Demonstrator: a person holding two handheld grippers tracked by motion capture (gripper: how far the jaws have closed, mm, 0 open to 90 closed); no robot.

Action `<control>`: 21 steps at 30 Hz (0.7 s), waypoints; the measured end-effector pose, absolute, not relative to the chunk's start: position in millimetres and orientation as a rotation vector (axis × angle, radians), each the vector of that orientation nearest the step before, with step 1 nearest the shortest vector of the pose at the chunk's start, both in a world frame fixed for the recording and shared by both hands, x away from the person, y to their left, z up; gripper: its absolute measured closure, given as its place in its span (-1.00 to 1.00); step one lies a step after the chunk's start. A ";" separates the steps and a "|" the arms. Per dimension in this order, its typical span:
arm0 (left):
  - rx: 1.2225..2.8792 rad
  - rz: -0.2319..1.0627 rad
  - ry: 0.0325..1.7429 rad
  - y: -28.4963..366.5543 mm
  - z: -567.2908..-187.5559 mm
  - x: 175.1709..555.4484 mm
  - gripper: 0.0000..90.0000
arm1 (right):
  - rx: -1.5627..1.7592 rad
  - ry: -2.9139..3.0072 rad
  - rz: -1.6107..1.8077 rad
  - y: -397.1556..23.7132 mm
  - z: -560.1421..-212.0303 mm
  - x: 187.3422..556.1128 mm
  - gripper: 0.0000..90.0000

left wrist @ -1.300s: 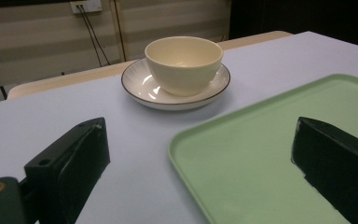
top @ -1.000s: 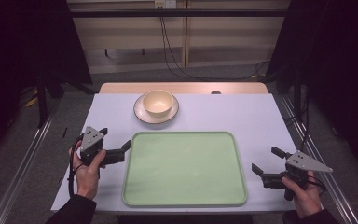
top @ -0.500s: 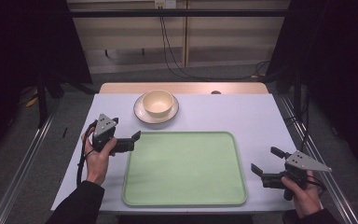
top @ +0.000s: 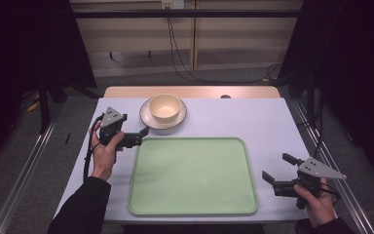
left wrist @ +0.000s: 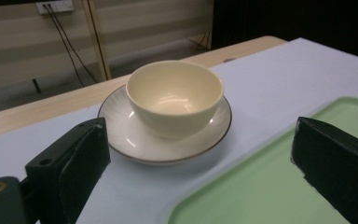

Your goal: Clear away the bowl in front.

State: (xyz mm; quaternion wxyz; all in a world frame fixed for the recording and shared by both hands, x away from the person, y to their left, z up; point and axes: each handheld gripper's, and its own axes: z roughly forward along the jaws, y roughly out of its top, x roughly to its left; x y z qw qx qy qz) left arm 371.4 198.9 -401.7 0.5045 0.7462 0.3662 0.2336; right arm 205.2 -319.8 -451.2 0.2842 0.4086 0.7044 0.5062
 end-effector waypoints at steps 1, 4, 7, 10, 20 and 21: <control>1.801 0.564 0.884 198.9 -401.7 371.4 -0.90 | 1.093 1.885 1.354 -319.8 -451.2 205.2 -0.97; 1.807 0.550 0.898 195.0 -401.6 379.8 -0.91 | 1.092 1.885 1.357 -319.8 -451.2 205.2 -0.97; 1.805 0.532 0.898 192.7 -400.8 384.7 -0.90 | 1.088 1.885 1.355 -319.9 -451.2 205.3 -0.97; 1.820 0.515 0.918 188.8 -398.6 395.2 -0.90 | 1.088 1.885 1.356 -319.9 -451.3 205.3 -0.97; 1.816 0.500 0.976 186.6 -397.5 417.3 -0.88 | 1.085 1.886 1.360 -319.9 -451.3 205.3 -0.97; 1.815 0.505 0.996 185.9 -397.9 421.1 -0.88 | 1.088 1.889 1.365 -319.9 -451.1 205.0 -0.97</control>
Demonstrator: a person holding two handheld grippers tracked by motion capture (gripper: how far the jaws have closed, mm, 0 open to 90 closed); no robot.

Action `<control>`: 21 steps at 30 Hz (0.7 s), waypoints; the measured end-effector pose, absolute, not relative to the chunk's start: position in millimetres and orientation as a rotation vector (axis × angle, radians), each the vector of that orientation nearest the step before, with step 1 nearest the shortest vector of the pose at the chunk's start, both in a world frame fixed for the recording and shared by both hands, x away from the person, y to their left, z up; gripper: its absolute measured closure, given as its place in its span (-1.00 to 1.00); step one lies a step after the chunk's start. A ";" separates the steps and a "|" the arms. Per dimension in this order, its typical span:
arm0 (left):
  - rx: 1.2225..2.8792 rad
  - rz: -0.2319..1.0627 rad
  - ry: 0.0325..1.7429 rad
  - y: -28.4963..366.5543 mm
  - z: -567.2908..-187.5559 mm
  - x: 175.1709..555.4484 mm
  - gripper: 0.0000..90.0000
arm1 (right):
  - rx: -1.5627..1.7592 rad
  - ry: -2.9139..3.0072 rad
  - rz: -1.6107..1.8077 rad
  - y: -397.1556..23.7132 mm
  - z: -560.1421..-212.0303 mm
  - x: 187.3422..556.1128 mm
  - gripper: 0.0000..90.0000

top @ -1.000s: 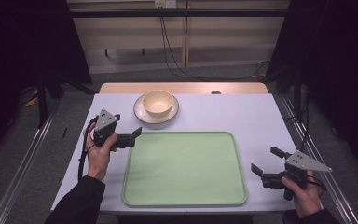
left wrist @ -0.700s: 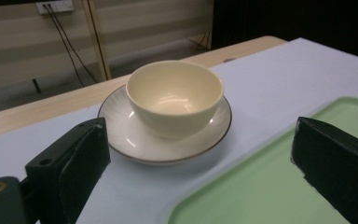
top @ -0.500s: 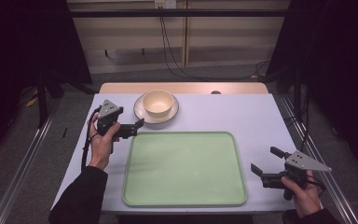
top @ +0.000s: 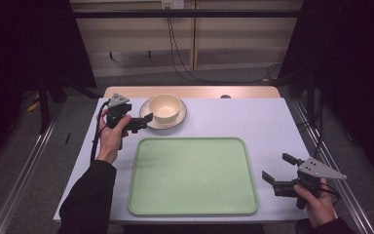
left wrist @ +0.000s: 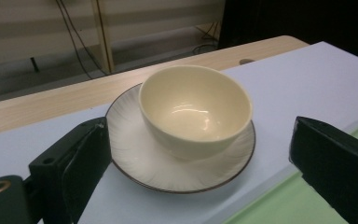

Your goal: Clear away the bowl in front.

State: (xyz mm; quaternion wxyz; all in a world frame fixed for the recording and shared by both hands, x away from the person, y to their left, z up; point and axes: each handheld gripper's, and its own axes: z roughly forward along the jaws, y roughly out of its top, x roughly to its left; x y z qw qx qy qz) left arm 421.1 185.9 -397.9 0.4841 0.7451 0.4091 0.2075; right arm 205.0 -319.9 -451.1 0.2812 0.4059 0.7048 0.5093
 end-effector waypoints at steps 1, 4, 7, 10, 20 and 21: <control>1.822 0.509 1.006 186.2 -397.9 424.0 -0.88 | 1.087 1.887 1.366 -319.9 -451.1 205.0 -0.97; 1.821 0.514 1.028 186.7 -398.1 432.3 -0.86 | 1.085 1.889 1.363 -320.0 -451.2 205.0 -0.97; 1.829 0.523 1.034 187.0 -398.8 436.5 -0.85 | 1.090 1.885 1.363 -320.0 -451.0 204.8 -0.97; 1.832 0.508 1.068 187.4 -399.3 446.7 -0.83 | 1.089 1.885 1.363 -319.9 -451.1 204.9 -0.97; 1.896 0.547 1.204 172.8 -403.5 477.0 -0.74 | 1.077 1.886 1.364 -319.4 -451.5 205.3 -0.97; 1.913 0.550 1.204 170.8 -404.6 479.6 -0.70 | 1.078 1.893 1.366 -319.1 -451.5 205.4 -0.97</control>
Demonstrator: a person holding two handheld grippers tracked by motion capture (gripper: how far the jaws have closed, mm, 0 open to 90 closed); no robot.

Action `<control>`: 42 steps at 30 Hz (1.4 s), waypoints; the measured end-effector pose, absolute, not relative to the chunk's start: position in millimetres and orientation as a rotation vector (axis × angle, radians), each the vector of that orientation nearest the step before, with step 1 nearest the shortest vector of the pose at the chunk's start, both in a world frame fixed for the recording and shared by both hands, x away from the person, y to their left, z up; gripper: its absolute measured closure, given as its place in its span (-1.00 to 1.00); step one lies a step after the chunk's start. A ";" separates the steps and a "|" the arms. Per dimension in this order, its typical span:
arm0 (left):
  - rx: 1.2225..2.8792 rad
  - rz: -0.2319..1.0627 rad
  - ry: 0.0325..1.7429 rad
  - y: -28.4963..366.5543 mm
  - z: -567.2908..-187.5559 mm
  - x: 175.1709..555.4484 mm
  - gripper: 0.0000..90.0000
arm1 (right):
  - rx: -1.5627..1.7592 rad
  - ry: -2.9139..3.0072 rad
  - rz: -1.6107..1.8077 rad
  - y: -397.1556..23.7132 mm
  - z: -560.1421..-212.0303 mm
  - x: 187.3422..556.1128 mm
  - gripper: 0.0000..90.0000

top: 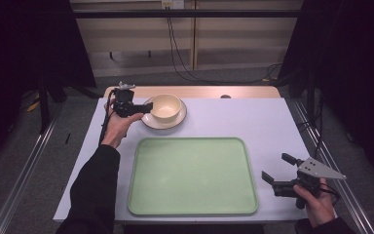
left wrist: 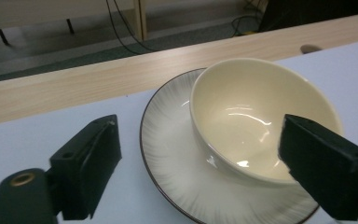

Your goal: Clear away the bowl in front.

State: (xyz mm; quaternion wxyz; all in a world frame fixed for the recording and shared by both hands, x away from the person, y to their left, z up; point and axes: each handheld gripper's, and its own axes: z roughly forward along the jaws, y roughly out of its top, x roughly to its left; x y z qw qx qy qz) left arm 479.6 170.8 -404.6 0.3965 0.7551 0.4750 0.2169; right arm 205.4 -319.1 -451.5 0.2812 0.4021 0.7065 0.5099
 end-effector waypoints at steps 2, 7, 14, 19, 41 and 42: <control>1.926 0.546 1.206 168.8 -406.0 482.5 -0.68 | 1.081 1.896 1.365 -318.9 -451.6 205.2 -0.97; 1.971 0.528 1.203 159.3 -410.0 494.5 -0.66 | 1.072 1.895 1.368 -319.4 -451.6 205.3 -0.97; 2.011 0.462 1.274 150.6 -416.9 510.8 -0.60 | 1.073 1.896 1.366 -319.3 -452.0 205.4 -0.97; 2.037 0.408 1.334 146.3 -427.7 519.0 -0.50 | 1.073 1.900 1.370 -318.6 -452.4 206.0 -0.97; 2.086 0.356 1.427 136.7 -442.6 525.4 0.26 | 1.071 1.901 1.368 -318.8 -452.8 205.7 -0.98; 2.085 0.357 1.434 137.2 -442.3 525.4 0.30 | 1.072 1.903 1.368 -319.0 -452.7 205.8 -0.98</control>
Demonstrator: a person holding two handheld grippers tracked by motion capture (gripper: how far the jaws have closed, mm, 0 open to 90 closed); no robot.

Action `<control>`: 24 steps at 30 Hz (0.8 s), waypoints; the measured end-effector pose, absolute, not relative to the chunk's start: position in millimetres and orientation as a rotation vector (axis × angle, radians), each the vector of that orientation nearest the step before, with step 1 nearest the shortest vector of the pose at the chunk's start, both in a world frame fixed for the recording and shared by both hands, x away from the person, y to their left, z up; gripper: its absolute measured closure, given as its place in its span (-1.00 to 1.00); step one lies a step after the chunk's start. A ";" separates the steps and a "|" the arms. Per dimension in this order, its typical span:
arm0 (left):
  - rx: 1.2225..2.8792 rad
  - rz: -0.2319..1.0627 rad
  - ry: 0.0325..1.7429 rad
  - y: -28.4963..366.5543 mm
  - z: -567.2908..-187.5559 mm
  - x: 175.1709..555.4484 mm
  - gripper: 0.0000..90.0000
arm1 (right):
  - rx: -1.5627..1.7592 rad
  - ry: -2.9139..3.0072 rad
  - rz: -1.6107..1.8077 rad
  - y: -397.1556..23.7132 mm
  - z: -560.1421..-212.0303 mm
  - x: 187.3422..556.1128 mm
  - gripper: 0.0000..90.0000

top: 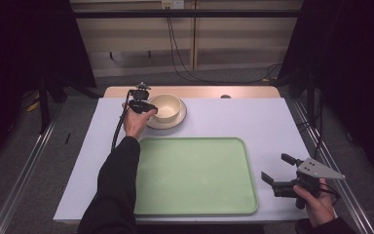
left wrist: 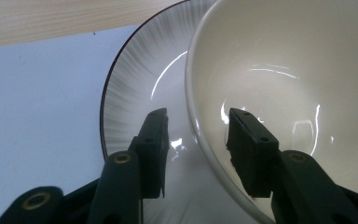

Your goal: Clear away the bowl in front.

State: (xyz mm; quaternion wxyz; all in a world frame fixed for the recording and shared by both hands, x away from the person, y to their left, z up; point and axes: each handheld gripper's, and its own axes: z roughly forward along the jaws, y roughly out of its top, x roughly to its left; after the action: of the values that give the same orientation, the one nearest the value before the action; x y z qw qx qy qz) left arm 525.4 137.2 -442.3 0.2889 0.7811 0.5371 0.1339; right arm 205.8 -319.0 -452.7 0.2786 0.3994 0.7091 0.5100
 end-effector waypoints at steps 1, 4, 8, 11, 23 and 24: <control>2.088 0.339 1.428 137.7 -441.6 526.0 0.47 | 1.073 1.901 1.368 -318.6 -452.9 206.0 -0.98; 2.074 0.324 1.443 136.6 -442.2 526.3 0.58 | 1.070 1.900 1.367 -319.2 -452.6 205.6 -0.98; 2.056 0.289 1.461 140.0 -442.2 527.4 0.64 | 1.072 1.902 1.372 -318.9 -452.8 206.2 -0.98; 2.055 0.279 1.466 141.0 -442.4 527.9 0.71 | 1.070 1.902 1.370 -319.2 -452.7 206.0 -0.98; 2.010 0.206 1.509 146.6 -447.0 531.8 0.85 | 1.076 1.895 1.368 -319.3 -452.6 205.9 -0.98; 2.011 0.206 1.509 147.0 -447.0 532.0 0.85 | 1.076 1.895 1.368 -319.3 -452.6 205.9 -0.98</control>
State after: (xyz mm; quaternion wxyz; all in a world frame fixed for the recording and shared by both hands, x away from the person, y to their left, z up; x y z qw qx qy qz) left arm 532.0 147.0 -447.0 0.3043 0.7593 0.5698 0.0779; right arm 205.9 -319.3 -452.6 0.2805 0.4014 0.7068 0.5104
